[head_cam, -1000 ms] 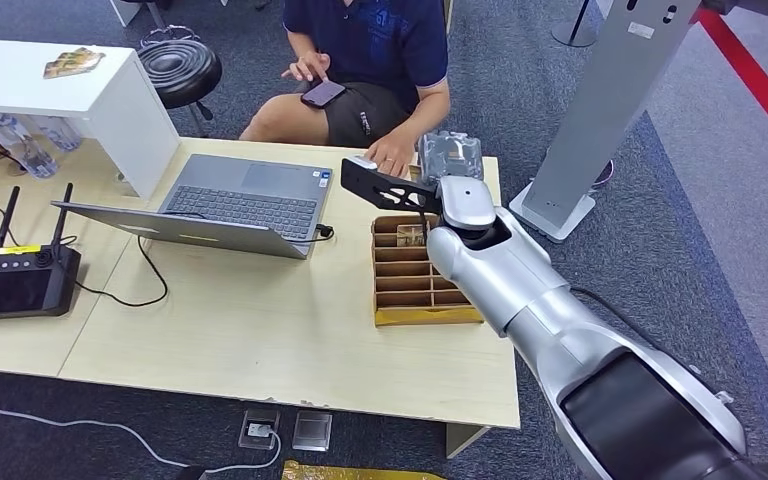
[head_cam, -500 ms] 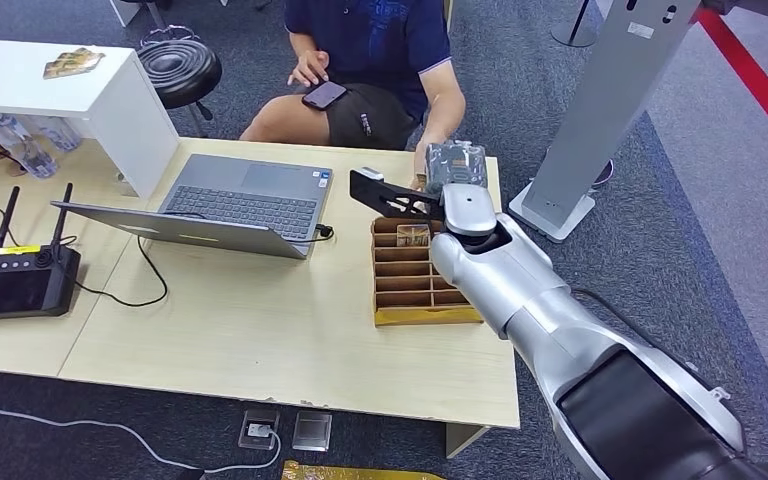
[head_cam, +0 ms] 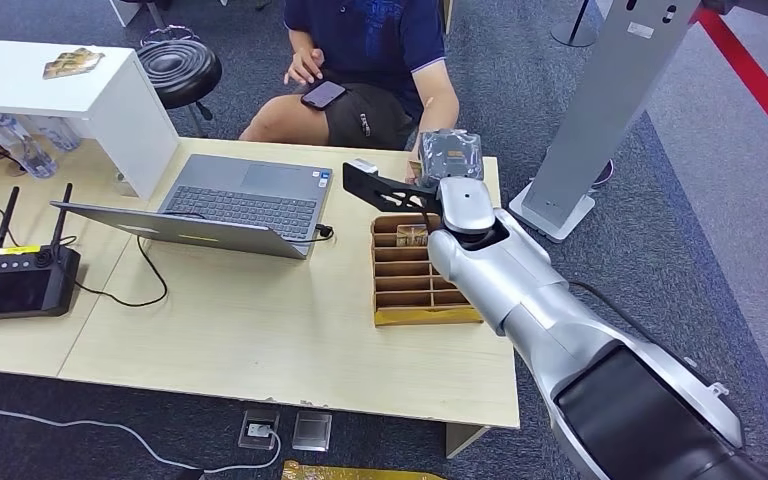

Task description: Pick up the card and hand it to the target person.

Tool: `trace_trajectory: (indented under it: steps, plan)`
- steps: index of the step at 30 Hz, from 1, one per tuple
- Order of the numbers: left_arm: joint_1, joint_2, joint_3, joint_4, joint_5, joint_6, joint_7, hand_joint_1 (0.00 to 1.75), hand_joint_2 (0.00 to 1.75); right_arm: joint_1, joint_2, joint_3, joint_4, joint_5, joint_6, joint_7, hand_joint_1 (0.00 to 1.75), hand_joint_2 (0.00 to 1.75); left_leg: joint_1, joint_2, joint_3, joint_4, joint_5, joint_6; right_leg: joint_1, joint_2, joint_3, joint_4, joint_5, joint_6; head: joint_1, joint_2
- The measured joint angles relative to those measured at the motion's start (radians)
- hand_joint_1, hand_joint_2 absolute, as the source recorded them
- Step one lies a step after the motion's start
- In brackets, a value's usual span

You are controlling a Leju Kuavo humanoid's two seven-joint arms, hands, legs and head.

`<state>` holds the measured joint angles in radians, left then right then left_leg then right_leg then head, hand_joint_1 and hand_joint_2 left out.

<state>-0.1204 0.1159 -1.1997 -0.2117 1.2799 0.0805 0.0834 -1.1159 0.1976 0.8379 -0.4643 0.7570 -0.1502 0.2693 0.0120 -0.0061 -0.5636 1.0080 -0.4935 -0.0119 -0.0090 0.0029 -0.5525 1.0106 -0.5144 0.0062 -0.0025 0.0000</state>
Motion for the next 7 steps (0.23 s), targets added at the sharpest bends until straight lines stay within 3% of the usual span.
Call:
trace_trajectory:
  steps: [7]
  plan:
    - [0.000,0.000,0.000,0.000,0.001,0.000,0.003,0.00,0.00,-0.001,0.003,0.007,0.000,0.004,-0.004,-0.010,0.00,1.75,0.000,0.000,0.000,0.000,0.000,0.000,0.000,0.000,0.000,0.000,0.000,0.000,0.000,0.000]
